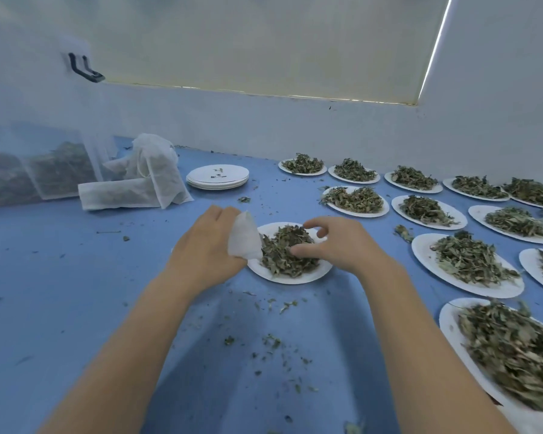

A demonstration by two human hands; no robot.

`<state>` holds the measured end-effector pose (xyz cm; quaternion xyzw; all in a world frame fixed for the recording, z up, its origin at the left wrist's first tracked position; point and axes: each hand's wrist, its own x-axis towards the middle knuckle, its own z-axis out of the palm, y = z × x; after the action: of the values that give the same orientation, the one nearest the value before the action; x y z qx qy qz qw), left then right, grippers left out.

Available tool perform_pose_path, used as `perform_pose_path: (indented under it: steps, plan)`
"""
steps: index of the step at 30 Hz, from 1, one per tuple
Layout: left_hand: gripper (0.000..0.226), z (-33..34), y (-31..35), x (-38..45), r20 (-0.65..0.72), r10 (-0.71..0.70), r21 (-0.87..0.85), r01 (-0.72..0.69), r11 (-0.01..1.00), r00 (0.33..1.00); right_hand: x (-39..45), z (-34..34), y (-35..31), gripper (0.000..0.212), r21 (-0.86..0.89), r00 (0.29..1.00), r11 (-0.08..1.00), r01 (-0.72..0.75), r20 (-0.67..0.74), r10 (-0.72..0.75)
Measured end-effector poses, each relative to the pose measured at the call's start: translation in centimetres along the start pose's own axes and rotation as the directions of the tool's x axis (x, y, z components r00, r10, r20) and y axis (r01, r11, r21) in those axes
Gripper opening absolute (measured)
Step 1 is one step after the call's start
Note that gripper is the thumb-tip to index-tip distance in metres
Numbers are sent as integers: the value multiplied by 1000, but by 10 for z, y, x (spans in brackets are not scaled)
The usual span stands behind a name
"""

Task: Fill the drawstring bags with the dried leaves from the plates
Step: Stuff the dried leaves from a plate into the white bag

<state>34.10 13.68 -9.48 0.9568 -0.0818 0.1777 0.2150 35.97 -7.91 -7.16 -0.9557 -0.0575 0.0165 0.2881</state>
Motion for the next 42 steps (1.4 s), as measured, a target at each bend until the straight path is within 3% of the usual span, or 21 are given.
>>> perform_pose_path:
  steps: [7, 13, 20, 28, 36, 42]
  plan:
    - [76, 11, 8, 16, 66, -70, -104, 76, 992, 995, 24, 8, 7, 59, -9, 996, 997, 76, 38, -76]
    - [65, 19, 7, 20, 89, -71, -58, 76, 995, 993, 36, 16, 9, 51, -1, 994, 995, 105, -20, -105]
    - [58, 16, 2, 29, 132, -41, -22, 45, 999, 990, 43, 22, 10, 19, -35, 979, 980, 196, -48, -197]
    - [51, 16, 2, 44, 123, 42, -42, -37, 998, 991, 35, 0, -1, 14, -52, 894, 951, 304, -329, -304]
    - [45, 20, 12, 41, 79, 26, -168, -13, 986, 997, 19, -7, -24, 18, -110, 910, 927, 360, -179, -375]
    - [50, 22, 17, 38, 86, 30, -120, -20, 993, 996, 21, -2, -36, 22, -147, 905, 905, 399, -96, -414]
